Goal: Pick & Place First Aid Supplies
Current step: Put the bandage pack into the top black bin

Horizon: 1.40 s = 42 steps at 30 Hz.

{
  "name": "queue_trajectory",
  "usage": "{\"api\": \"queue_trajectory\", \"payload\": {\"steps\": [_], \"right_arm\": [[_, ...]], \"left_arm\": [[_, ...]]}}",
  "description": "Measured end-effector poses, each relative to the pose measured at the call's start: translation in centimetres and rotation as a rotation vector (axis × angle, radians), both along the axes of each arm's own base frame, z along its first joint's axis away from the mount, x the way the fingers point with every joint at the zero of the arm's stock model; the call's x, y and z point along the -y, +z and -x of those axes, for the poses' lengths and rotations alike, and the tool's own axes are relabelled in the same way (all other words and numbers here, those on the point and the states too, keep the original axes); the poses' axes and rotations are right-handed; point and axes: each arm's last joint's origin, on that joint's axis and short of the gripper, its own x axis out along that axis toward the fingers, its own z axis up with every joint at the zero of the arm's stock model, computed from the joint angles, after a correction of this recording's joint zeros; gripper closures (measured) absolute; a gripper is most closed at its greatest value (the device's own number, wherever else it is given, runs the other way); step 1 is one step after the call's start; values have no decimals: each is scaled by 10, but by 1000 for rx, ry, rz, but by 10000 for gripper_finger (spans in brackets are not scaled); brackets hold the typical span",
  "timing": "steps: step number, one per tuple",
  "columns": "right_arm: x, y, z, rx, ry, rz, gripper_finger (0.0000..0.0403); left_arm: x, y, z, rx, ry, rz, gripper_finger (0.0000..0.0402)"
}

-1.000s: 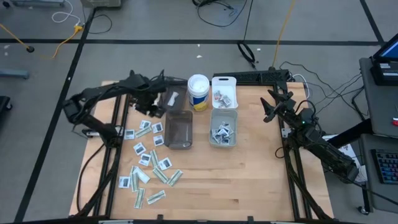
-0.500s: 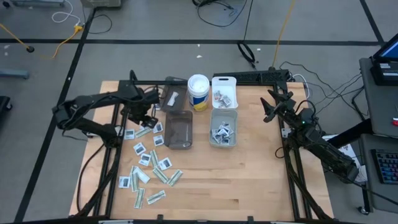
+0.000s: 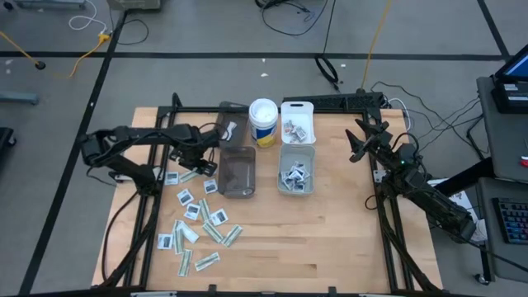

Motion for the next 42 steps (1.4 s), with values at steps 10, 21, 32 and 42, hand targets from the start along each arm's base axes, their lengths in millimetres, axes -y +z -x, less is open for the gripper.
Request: {"api": "queue_trajectory", "payload": {"steps": [10, 21, 32, 42], "right_arm": [[0, 0, 0, 0, 0, 0, 140], [0, 0, 0, 0, 0, 0, 140], [0, 0, 0, 0, 0, 0, 140], [0, 0, 0, 0, 0, 0, 140]], "left_arm": [[-3, -26, -4, -41, 19, 7, 229], [-4, -29, -7, -19, 22, 6, 313], [-4, -30, -8, -12, 56, 10, 389], [-1, 1, -2, 15, 102, 24, 398]]}}
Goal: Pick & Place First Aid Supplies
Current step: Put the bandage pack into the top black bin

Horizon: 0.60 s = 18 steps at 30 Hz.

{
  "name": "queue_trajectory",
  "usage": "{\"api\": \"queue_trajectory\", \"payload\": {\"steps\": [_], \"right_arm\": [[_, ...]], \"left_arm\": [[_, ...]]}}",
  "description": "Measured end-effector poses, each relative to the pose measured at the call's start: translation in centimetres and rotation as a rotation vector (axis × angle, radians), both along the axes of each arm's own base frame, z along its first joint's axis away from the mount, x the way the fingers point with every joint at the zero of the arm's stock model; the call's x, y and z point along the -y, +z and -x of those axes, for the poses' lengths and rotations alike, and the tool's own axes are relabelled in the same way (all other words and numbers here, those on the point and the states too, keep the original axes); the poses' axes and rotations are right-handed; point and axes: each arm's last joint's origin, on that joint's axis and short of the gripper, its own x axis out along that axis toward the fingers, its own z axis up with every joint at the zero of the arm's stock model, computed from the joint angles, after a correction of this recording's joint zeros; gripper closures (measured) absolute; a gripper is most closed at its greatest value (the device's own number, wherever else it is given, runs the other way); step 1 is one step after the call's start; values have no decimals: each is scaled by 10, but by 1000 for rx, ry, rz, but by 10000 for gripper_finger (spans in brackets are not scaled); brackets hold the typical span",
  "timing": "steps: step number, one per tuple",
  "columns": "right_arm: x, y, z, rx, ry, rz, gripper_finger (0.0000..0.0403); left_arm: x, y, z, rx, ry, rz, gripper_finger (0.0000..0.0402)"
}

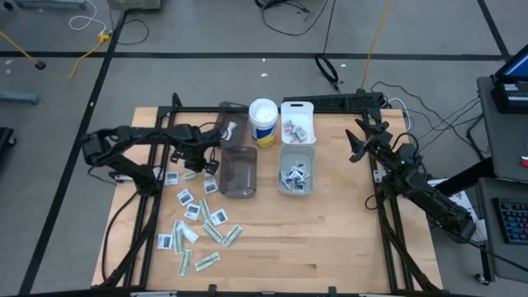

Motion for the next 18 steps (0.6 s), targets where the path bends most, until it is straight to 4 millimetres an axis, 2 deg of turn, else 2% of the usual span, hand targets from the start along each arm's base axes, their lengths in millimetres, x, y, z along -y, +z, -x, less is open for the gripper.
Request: {"api": "queue_trajectory", "payload": {"steps": [18], "right_arm": [[0, 0, 0, 0, 0, 0, 140]], "left_arm": [[6, 75, 9, 60, 3, 14, 399]]}}
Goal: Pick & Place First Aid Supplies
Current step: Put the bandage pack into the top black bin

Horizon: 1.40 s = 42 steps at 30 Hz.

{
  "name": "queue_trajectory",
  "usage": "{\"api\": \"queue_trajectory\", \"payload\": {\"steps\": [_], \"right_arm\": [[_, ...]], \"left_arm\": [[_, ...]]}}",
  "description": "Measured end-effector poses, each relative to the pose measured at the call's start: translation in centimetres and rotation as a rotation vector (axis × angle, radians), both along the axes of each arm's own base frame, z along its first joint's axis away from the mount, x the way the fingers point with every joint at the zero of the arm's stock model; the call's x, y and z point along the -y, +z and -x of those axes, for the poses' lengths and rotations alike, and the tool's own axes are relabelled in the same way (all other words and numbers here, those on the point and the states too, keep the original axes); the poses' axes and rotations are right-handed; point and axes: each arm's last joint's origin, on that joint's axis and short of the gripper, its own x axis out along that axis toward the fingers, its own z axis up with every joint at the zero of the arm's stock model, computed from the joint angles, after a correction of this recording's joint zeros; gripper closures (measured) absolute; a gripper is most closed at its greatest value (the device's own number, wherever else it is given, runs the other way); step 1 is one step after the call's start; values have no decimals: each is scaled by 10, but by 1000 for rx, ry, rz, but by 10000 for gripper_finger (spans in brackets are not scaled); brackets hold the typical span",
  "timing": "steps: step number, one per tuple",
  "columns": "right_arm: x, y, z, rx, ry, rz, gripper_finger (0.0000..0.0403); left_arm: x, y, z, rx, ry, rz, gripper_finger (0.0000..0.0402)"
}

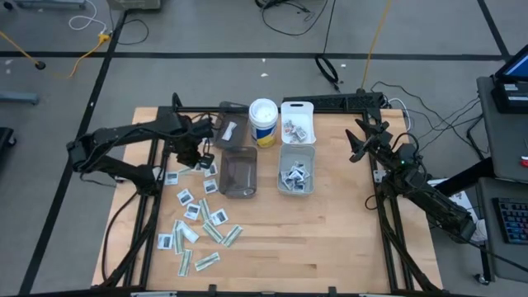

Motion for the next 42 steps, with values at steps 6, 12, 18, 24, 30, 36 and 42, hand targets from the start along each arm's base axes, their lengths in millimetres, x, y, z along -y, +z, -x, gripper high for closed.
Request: {"api": "queue_trajectory", "payload": {"steps": [6, 12, 18, 24, 30, 36, 42], "right_arm": [[0, 0, 0, 0, 0, 0, 140], [0, 0, 0, 0, 0, 0, 140], [0, 0, 0, 0, 0, 0, 140], [0, 0, 0, 0, 0, 0, 140], [0, 0, 0, 0, 0, 0, 140], [0, 0, 0, -1, 0, 0, 140], [0, 0, 0, 0, 0, 0, 140]], "left_arm": [[-2, 9, 1, 5, 17, 2, 400], [-28, 16, -11, 9, 25, -6, 400], [-68, 23, -34, 24, 30, -19, 401], [-107, 24, -56, 8, 22, 2, 401], [-143, 25, -78, 28, 12, -10, 401], [-171, 31, -95, 61, 16, -38, 401], [-189, 32, -103, 78, 21, -56, 401]]}}
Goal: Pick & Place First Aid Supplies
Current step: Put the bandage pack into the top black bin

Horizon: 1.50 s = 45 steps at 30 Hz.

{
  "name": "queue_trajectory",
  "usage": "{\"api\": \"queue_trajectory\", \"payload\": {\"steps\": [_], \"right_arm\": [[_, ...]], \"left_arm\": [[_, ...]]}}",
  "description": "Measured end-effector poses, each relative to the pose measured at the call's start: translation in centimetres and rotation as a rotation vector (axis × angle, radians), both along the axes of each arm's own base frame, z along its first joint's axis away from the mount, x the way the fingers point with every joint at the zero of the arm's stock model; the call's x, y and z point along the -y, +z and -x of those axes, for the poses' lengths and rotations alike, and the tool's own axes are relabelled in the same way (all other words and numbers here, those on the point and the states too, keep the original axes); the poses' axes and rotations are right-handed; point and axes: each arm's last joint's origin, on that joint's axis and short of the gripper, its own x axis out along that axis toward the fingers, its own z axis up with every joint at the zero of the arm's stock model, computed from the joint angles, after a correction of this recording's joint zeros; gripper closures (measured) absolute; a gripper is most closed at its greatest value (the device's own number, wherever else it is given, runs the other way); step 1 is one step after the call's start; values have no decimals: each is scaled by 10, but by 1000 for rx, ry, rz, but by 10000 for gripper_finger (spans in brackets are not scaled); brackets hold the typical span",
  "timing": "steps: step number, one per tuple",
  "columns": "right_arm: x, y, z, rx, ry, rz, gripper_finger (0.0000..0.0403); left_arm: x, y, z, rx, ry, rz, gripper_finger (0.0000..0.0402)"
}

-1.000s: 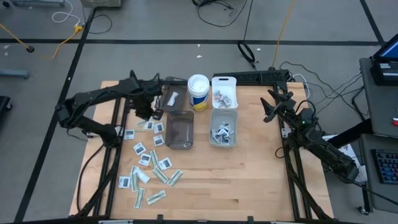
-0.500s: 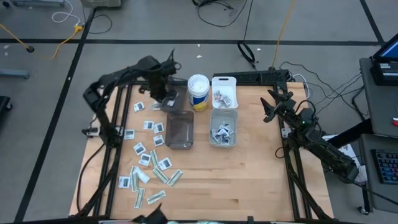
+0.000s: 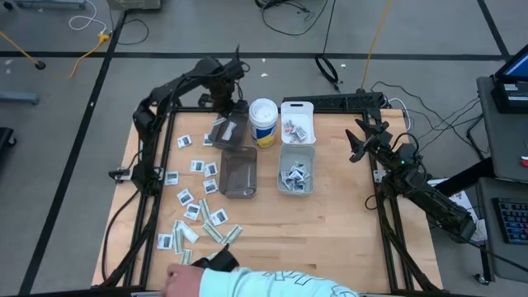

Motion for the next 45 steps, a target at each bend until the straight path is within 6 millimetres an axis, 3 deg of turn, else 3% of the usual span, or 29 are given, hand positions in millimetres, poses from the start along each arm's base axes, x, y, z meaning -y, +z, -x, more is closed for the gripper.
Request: {"api": "queue_trajectory", "payload": {"steps": [10, 19, 25, 34, 45], "right_arm": [[0, 0, 0, 0, -1, 0, 140], [0, 0, 0, 0, 0, 0, 140], [0, 0, 0, 0, 0, 0, 140], [0, 0, 0, 0, -1, 0, 140], [0, 0, 0, 0, 0, 0, 140]], "left_arm": [[-6, -35, -15, -3, -9, 3, 401], [-4, -71, -12, -13, -1, 15, 401], [-1, -77, -13, -12, -4, 25, 395], [-2, -77, -12, -20, 17, 18, 337], [-5, -77, -13, 5, 36, 3, 219]]}}
